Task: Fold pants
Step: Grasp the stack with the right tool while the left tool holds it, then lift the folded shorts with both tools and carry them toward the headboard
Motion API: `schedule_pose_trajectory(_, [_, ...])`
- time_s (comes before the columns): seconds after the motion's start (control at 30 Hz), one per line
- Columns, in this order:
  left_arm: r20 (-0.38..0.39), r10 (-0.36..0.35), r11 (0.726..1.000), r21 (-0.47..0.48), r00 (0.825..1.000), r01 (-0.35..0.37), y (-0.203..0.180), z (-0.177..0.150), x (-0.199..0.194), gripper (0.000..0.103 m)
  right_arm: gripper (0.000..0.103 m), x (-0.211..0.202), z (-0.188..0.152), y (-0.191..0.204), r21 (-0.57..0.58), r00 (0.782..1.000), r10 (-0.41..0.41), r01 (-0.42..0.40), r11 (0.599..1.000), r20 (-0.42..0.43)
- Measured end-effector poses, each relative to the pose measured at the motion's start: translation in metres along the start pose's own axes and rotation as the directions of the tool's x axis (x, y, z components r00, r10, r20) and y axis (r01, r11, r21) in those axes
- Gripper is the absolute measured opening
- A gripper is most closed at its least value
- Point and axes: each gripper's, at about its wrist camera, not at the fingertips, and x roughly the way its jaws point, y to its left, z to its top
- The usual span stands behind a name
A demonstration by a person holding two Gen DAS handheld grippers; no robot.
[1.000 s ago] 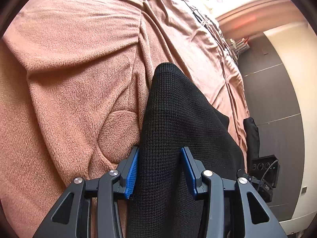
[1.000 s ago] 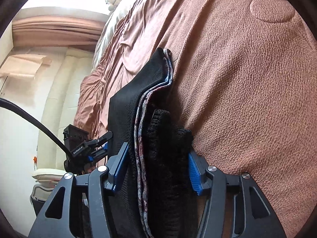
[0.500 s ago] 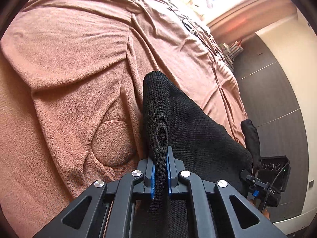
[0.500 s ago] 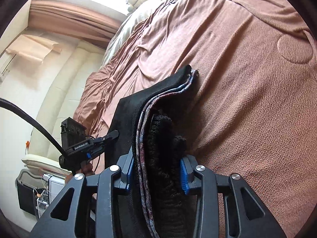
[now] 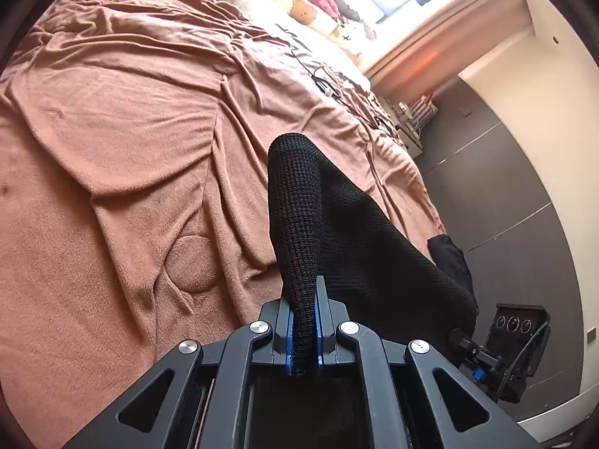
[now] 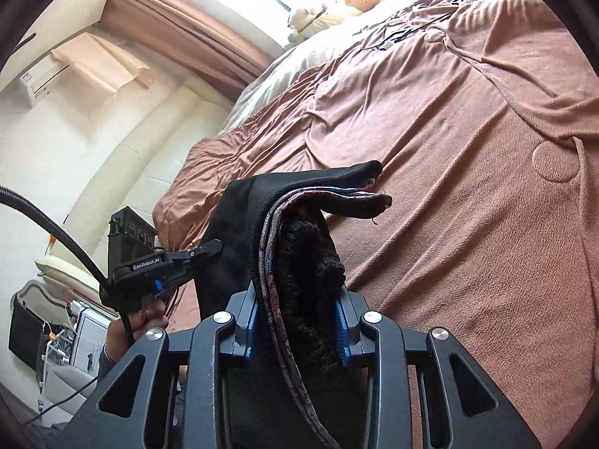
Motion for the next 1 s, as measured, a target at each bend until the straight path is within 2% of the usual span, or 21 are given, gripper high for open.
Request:
schedule_pose_trajectory(0.1, [0.029, 0.025, 0.999, 0.025, 0.999, -0.026, -0.015, -0.002, -0.018, 0.008, 0.028, -0.015, -0.004, 0.011, -0.037, 1.000, 0.001, 0.000, 0.999, 0.026])
schedule_pose_trajectory(0.37, [0.104, -0.003, 0.997, 0.080, 0.995, -0.005, -0.046, -0.005, -0.071, 0.008, 0.028, -0.051, -0.017, 0.040, -0.094, 0.994, 0.031, -0.022, 0.995, 0.100])
schedule_pose_trajectory(0.63, [0.210, -0.011, 0.993, 0.120, 0.978, -0.014, -0.070, -0.004, -0.139, 0.008, 0.028, -0.084, -0.033, 0.090, -0.187, 0.982, 0.087, -0.055, 0.981, 0.168])
schedule_pose_trajectory(1.0, [0.338, 0.044, 0.990, 0.111, 0.940, -0.086, -0.065, -0.004, -0.232, 0.008, 0.028, -0.063, -0.031, 0.147, -0.279, 0.968, 0.201, -0.153, 0.948, 0.151])
